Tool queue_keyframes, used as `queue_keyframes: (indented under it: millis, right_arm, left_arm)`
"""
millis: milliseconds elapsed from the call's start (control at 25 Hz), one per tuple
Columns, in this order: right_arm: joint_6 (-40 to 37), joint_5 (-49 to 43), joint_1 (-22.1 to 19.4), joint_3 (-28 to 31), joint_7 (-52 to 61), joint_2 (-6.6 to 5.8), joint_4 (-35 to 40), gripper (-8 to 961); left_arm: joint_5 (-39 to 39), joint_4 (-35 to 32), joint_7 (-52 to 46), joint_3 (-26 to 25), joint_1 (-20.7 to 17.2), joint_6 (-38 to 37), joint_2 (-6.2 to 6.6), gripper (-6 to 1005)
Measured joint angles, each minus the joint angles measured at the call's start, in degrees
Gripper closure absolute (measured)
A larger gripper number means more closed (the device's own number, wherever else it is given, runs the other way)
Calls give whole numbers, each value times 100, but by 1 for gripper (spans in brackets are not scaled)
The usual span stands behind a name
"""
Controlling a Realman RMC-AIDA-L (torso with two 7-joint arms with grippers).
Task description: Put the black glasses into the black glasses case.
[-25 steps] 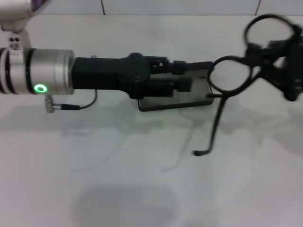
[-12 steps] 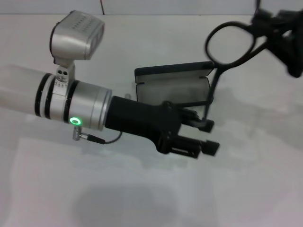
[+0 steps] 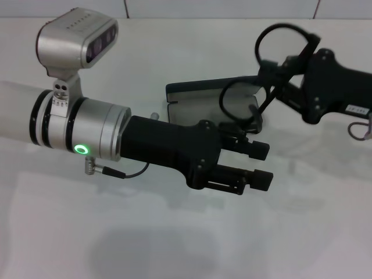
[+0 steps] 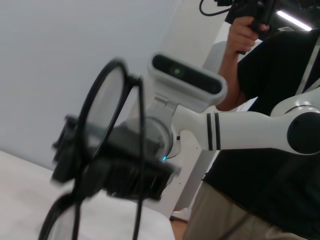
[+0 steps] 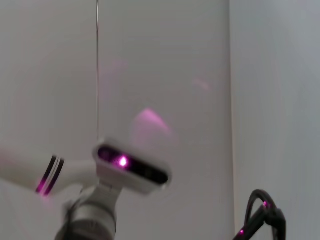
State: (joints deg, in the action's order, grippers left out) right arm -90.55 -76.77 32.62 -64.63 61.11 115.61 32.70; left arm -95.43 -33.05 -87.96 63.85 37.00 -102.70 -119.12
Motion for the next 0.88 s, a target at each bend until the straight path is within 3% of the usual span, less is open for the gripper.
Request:
queue_keyframes:
  millis: [880]
  right_arm:
    - [328, -662, 109, -1202, 59, -9, 94, 813]
  left_arm:
    - [19, 12, -2, -4, 0, -129, 0, 393]
